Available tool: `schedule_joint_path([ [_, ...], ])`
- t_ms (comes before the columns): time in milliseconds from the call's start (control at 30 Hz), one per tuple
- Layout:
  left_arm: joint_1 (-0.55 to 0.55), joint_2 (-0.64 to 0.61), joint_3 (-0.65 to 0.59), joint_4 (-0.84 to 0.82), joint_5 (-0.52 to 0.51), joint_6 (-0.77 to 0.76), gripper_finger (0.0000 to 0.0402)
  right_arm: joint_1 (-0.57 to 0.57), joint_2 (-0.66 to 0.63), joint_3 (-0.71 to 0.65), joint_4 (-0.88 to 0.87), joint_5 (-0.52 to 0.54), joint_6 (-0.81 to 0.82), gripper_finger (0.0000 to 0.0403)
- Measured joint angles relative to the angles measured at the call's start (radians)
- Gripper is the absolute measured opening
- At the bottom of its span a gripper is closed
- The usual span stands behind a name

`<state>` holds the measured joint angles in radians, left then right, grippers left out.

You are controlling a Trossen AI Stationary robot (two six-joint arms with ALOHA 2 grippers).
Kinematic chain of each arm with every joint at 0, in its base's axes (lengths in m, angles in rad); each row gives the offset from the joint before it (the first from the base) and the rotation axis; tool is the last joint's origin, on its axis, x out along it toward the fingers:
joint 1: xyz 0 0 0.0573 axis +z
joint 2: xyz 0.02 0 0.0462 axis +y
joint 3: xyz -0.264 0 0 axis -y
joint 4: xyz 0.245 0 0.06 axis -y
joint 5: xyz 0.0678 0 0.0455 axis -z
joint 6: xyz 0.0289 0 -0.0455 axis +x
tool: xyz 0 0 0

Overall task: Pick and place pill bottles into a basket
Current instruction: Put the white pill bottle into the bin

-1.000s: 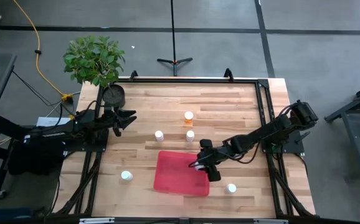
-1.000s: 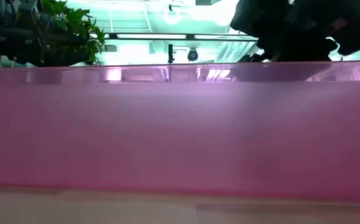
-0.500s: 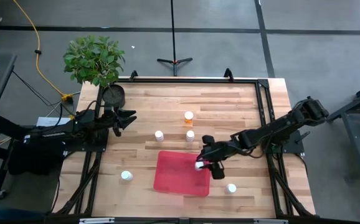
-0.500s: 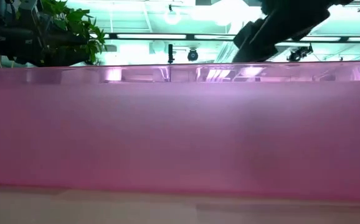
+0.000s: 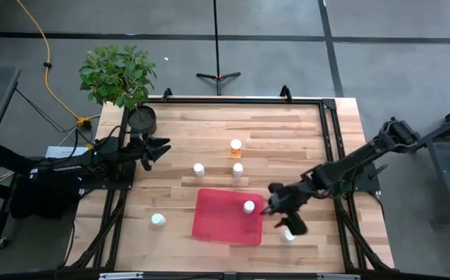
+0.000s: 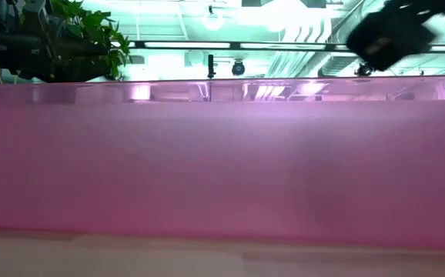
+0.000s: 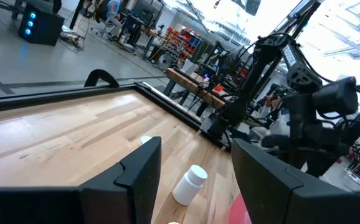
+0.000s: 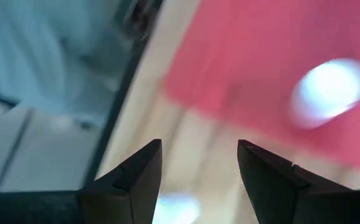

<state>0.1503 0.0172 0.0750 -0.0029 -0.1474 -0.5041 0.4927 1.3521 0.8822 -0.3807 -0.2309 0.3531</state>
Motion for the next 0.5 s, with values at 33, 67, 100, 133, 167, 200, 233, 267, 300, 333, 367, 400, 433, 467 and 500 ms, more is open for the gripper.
schedule_joint_path([
  [33,0.000,0.000,0.000,0.000,0.000,0.000,0.0230,0.020,0.000,0.000,-0.011,-0.020,0.021,0.0199],
  [67,0.000,0.000,0.000,0.000,0.000,0.000,0.0230,0.039,0.000,0.000,-0.026,-0.034,0.043,0.0200],
  [100,0.000,0.000,0.000,0.000,0.000,0.000,0.0230,0.057,0.000,0.000,-0.039,-0.044,0.069,0.0201],
  [133,0.000,0.000,0.000,0.000,0.000,0.000,0.0230,0.074,0.000,0.000,-0.048,-0.048,0.090,0.0203],
  [167,0.000,0.000,0.000,0.000,0.000,0.000,0.0230,0.090,0.000,0.000,-0.058,-0.046,0.108,0.0205],
  [200,0.000,0.000,0.000,0.000,0.000,0.000,0.0230,0.103,0.000,0.000,-0.071,-0.041,0.129,0.0209],
  [233,0.000,0.000,0.000,0.000,0.000,0.000,0.0230,0.114,0.000,0.000,-0.081,-0.039,0.143,0.0215],
  [267,0.000,0.000,0.000,0.000,0.000,0.000,0.0230,0.124,0.000,0.000,-0.084,-0.039,0.150,0.0222],
  [300,0.000,0.000,0.000,0.000,-0.001,0.000,0.0230,0.132,0.000,0.000,-0.083,-0.037,0.162,0.0229],
  [333,0.000,0.000,0.000,0.000,-0.001,0.000,0.0230,0.141,0.000,0.000,-0.080,-0.030,0.171,0.0237],
  [367,0.000,0.000,0.000,0.000,-0.001,0.001,0.0230,0.149,0.000,0.000,-0.079,-0.013,0.171,0.0245],
  [400,0.000,0.000,0.000,0.000,-0.001,0.001,0.0230,0.157,0.000,0.000,-0.081,0.011,0.169,0.0252],
  [433,0.000,0.000,0.000,0.000,-0.001,0.001,0.0230,0.166,0.000,0.000,-0.091,0.040,0.167,0.0257],
  [467,0.000,0.000,0.000,0.000,-0.001,0.001,0.0230,0.174,0.000,0.000,-0.107,0.073,0.164,0.0261],
  [500,0.000,0.000,0.000,0.000,-0.001,0.001,0.0230,0.182,0.000,0.000,-0.121,0.104,0.159,0.0263],
])
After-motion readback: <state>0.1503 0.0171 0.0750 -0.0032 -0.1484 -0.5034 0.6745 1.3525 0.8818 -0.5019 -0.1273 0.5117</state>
